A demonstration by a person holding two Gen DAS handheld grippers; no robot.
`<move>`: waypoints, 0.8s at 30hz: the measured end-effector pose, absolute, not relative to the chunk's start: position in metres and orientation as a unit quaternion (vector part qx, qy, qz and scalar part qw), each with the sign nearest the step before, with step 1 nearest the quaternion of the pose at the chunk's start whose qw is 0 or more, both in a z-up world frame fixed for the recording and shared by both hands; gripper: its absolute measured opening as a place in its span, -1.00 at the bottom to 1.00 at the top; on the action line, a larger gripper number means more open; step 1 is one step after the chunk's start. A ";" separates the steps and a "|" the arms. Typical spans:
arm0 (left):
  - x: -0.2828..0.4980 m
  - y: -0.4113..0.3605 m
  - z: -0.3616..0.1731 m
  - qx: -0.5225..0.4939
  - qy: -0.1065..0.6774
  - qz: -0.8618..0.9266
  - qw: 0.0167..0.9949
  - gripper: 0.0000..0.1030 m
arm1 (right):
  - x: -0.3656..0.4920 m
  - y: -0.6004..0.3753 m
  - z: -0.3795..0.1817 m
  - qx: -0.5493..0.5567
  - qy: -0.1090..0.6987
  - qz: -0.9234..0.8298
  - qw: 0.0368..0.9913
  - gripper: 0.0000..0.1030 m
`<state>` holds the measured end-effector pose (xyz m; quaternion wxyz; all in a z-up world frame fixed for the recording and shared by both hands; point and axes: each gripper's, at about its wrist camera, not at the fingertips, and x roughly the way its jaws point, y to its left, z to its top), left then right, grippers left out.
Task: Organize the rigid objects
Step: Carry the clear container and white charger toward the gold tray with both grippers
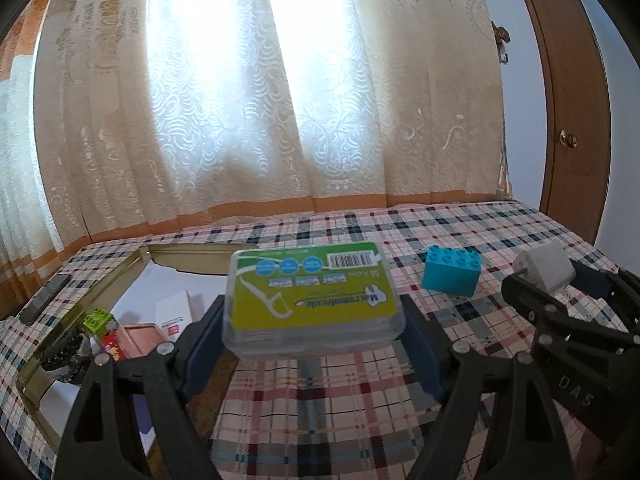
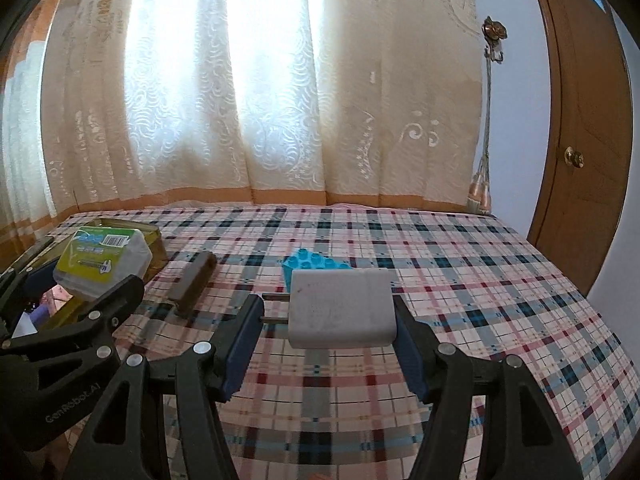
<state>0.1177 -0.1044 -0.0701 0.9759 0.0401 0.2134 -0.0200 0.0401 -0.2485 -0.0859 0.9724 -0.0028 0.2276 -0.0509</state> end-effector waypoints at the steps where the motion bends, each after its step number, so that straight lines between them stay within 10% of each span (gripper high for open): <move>1: 0.117 -0.103 -0.070 0.040 0.213 -0.019 0.976 0.59 | 0.039 -0.247 -0.085 -0.002 0.225 -0.049 0.973 0.26; 24: 0.094 -0.063 -0.067 0.022 0.187 0.011 0.982 0.59 | 0.027 -0.218 -0.082 -0.006 0.181 -0.028 0.983 0.26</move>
